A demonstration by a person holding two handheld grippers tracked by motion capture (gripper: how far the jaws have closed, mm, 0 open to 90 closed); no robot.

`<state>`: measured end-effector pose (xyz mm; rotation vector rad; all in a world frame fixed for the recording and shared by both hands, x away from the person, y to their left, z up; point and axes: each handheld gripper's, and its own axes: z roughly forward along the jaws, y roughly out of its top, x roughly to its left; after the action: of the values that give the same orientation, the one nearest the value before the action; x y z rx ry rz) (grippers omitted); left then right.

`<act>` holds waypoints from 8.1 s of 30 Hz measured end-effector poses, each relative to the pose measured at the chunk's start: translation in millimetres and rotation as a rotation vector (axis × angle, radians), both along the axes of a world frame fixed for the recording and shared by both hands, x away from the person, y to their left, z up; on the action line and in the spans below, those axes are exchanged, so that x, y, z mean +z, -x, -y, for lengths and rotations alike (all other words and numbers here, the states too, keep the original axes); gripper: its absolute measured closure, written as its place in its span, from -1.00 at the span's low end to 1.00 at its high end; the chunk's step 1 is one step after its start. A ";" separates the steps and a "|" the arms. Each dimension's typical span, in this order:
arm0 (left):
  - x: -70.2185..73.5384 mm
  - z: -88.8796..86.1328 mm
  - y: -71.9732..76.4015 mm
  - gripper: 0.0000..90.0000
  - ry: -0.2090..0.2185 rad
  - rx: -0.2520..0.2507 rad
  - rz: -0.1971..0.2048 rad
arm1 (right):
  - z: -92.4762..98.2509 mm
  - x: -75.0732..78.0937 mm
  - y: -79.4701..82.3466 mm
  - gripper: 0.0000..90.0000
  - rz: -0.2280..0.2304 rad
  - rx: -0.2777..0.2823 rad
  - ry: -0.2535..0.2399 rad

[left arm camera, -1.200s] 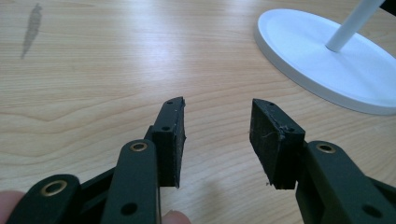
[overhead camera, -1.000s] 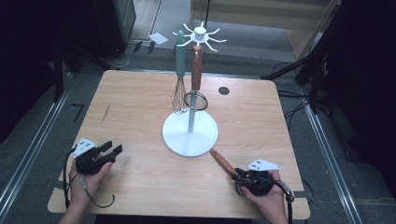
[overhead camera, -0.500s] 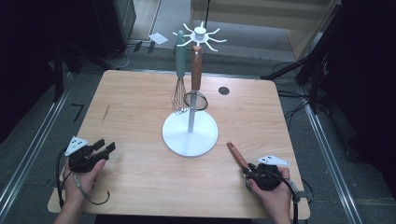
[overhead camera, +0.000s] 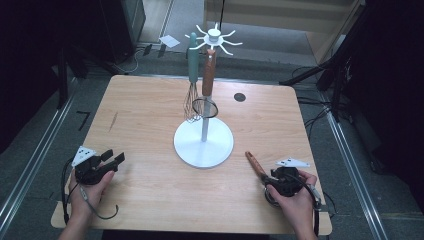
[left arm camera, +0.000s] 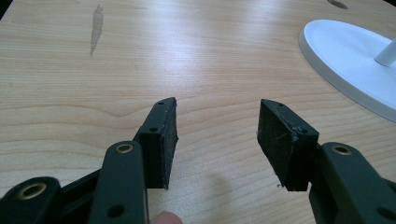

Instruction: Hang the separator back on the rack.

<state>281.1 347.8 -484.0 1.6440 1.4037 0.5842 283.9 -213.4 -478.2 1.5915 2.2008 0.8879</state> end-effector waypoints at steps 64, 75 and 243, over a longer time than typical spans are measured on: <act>-0.8 0.8 -1.6 0.12 0.003 0.002 -0.035 | -19.7 8.5 -19.2 0.59 -0.279 0.087 0.229; -0.9 0.3 -1.9 0.12 0.006 0.003 -0.036 | -17.2 6.7 -16.0 0.59 -0.241 0.070 0.187; 1.2 4.4 -0.8 -1.00 -0.089 -0.027 -0.053 | -72.2 146.6 -8.9 -0.32 0.737 0.056 -0.272</act>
<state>281.9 343.4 -482.8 1.7579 1.4097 0.5992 292.8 -141.2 -331.7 1.0411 1.6467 1.5401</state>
